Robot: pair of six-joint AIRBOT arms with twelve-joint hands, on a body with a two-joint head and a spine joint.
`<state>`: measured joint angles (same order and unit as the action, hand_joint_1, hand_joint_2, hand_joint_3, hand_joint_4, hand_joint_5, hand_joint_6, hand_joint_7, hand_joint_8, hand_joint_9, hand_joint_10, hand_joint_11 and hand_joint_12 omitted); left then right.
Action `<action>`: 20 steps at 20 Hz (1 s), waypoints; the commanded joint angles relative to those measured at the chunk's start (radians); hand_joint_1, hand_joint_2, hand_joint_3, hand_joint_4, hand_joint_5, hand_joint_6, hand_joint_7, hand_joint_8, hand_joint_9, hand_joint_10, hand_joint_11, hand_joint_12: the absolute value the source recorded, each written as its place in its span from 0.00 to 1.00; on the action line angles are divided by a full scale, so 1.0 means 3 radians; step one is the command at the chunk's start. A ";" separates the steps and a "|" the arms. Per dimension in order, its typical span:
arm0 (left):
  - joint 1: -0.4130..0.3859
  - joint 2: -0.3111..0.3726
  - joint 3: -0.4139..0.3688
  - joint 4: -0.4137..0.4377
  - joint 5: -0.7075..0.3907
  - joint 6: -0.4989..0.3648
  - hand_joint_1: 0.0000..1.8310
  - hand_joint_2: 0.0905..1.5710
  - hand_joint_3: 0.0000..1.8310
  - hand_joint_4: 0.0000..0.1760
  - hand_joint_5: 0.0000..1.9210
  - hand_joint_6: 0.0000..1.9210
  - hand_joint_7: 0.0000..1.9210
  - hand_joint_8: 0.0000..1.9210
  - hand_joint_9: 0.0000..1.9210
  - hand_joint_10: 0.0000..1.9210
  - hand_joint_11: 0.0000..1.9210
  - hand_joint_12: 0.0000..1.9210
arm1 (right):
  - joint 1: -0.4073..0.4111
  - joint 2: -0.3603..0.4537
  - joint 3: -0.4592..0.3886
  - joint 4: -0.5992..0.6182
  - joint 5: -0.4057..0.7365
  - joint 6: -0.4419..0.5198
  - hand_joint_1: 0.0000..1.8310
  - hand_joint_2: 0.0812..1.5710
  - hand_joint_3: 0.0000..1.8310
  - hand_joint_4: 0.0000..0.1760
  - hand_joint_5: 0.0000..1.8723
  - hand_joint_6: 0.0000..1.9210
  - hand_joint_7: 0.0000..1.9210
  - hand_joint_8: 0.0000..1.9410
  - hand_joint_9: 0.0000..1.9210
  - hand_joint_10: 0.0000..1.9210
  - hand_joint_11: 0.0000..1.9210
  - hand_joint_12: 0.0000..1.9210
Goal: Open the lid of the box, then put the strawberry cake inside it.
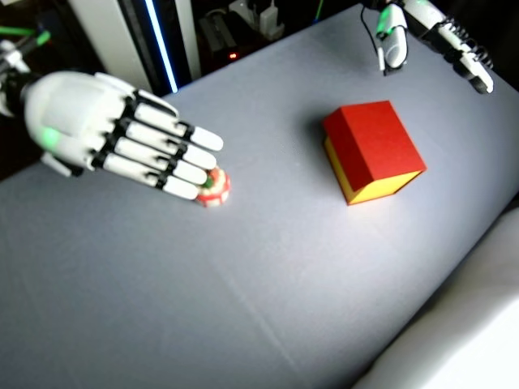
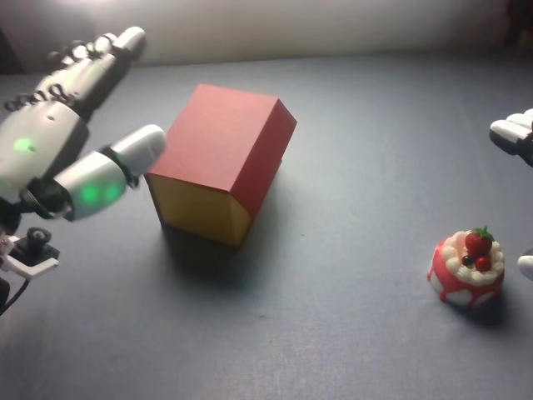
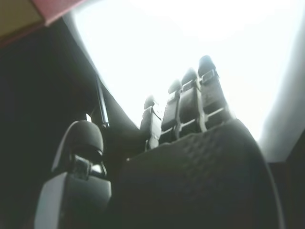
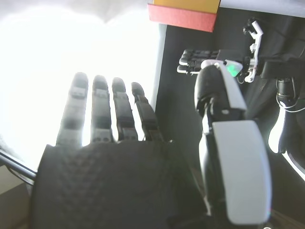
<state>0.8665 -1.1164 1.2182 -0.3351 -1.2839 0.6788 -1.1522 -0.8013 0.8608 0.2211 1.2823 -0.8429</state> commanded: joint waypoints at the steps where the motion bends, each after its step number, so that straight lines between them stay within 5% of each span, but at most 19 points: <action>1: -0.0014 0.0051 -0.0019 0.0160 -0.0284 -0.0027 0.28 0.86 0.00 1.00 0.00 0.00 0.00 0.00 0.00 0.00 0.00 0.00 | -0.0003 0.0004 0.0002 0.0012 0.0434 0.0030 0.30 0.78 0.00 0.00 0.00 0.00 0.00 0.00 0.00 0.00 0.00 0.00; 2: -0.0028 0.0077 -0.0032 0.0259 -0.0195 -0.0026 0.37 0.82 0.00 0.94 0.00 0.00 0.00 0.00 0.00 0.00 0.00 0.00 | -0.0004 0.0004 0.0002 0.0014 0.0434 0.0031 0.30 0.78 0.00 0.00 0.00 0.00 0.00 0.00 0.00 0.00 0.00 0.00; 3: -0.0073 0.0107 -0.0041 0.0419 -0.0079 -0.0026 0.48 0.77 0.00 1.00 0.00 0.00 0.00 0.00 0.00 0.00 0.00 0.00 | -0.0006 0.0004 0.0001 0.0016 0.0434 0.0032 0.29 0.78 0.00 0.00 0.00 0.00 0.00 0.00 0.00 0.00 0.00 0.00; 5: -0.0153 0.0124 -0.0042 0.0591 0.0080 -0.0024 0.49 0.74 0.00 1.00 0.00 0.00 0.00 0.00 0.00 0.00 0.00 0.00 | -0.0010 0.0004 0.0001 0.0019 0.0434 0.0035 0.29 0.78 0.00 0.00 0.00 0.00 0.00 0.00 0.00 0.00 0.00 0.00; 7: -0.0280 0.0109 -0.0018 0.0772 0.0324 -0.0002 0.52 0.70 0.00 0.84 0.00 0.00 0.00 0.00 0.00 0.00 0.00 0.00 | -0.0013 0.0003 0.0001 0.0019 0.0434 0.0037 0.29 0.78 0.00 0.00 0.00 0.00 0.00 0.00 0.00 0.00 0.00 0.00; 8: -0.0320 0.0093 -0.0004 0.0823 0.0397 0.0001 0.56 0.67 0.00 0.98 0.00 0.00 0.00 0.00 0.00 0.00 0.00 0.00 | -0.0013 0.0003 0.0001 0.0019 0.0434 0.0037 0.29 0.78 0.00 0.00 0.00 0.00 0.00 0.00 0.00 0.00 0.00 0.00; 13: -0.0549 -0.0064 0.0112 0.0984 0.0805 0.0070 0.57 0.70 0.00 1.00 0.00 0.00 0.00 0.00 0.00 0.00 0.00 0.00 | -0.0018 0.0000 0.0002 0.0019 0.0434 0.0039 0.27 0.78 0.00 0.00 0.00 0.00 0.00 0.00 0.00 0.00 0.00 0.00; 15: -0.0607 -0.0115 0.0152 0.1007 0.0889 0.0070 0.59 0.69 0.00 0.82 0.00 0.00 0.00 0.00 0.00 0.00 0.00 0.00 | -0.0023 -0.0002 0.0002 0.0018 0.0434 0.0039 0.28 0.78 0.00 0.00 0.00 0.00 0.00 0.00 0.00 0.00 0.00 0.00; 20: -0.0693 -0.0223 0.0234 0.1000 0.0966 0.0069 0.56 0.70 0.00 0.97 0.00 0.00 0.00 0.00 0.00 0.00 0.00 0.00 | -0.0030 -0.0006 0.0005 0.0018 0.0433 0.0044 0.25 0.79 0.00 0.00 0.00 0.00 0.00 0.00 0.00 0.00 0.00 0.00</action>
<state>0.6693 -1.1831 1.2861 -0.0376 -0.8787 0.7025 -1.1637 -0.8043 0.8608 0.2241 1.2819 -0.8383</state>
